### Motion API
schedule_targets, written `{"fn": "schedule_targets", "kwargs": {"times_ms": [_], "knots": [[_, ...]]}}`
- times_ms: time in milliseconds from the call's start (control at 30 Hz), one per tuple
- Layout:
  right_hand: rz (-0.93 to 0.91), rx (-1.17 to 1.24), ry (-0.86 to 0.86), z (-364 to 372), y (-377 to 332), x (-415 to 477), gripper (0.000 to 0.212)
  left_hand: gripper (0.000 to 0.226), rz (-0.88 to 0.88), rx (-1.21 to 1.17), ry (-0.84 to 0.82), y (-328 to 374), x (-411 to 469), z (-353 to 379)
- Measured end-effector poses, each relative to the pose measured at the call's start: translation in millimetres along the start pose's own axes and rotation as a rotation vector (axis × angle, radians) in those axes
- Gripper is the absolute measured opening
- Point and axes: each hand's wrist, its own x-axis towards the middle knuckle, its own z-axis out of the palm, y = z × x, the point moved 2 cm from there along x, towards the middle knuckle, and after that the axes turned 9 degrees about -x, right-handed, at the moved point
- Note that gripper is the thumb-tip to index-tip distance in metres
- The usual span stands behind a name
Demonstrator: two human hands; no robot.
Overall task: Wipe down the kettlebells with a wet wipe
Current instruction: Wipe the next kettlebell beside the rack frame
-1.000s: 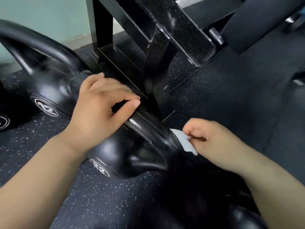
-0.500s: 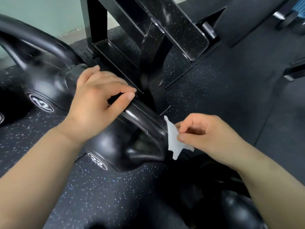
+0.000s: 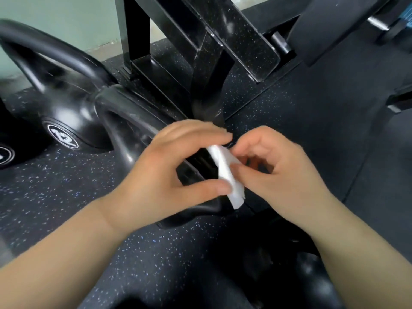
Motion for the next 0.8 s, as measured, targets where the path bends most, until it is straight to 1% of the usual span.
{"fn": "schedule_targets", "kwargs": {"times_ms": [67,133,200,233,300,333,367,433,500,567,700,767,800], "knots": [[-0.024,0.048,-0.037,8,-5,6,0.021,0.034,-0.066,-0.085,0.061,0,-4,1],[-0.044,0.070,-0.020,11,-6,13,0.014,0.017,-0.177,-0.203,0.203,-5,-14,-5],[0.016,0.053,0.030,8,0,22,0.014,0.017,-0.281,-0.244,0.333,-14,-32,-13],[0.076,0.029,0.007,8,4,27,0.016,0.018,-0.325,-0.232,0.377,-20,-42,-16],[0.174,0.005,-0.139,14,12,34,0.021,0.020,-0.420,-0.226,0.436,-32,-58,-18],[0.194,0.008,-0.195,19,15,34,0.021,0.021,-0.462,-0.250,0.468,-38,-65,-15],[0.204,0.016,-0.210,24,17,33,0.020,0.024,-0.491,-0.269,0.497,-44,-71,-10],[0.213,0.046,-0.178,30,20,30,0.019,0.024,-0.503,-0.290,0.519,-49,-75,7],[0.208,0.066,-0.150,31,22,30,0.019,0.022,-0.437,-0.338,0.490,-44,-71,26],[0.193,0.060,-0.148,31,23,30,0.017,0.022,-0.283,-0.304,0.404,-34,-64,42],[0.147,0.065,-0.125,32,25,28,0.016,0.009,0.181,-0.001,0.202,-24,-50,70],[0.130,0.064,-0.112,34,26,27,0.017,0.012,0.372,0.197,0.124,-30,-50,78],[0.125,0.056,-0.101,34,26,27,0.017,0.015,0.437,0.283,0.088,-35,-53,80]]}}
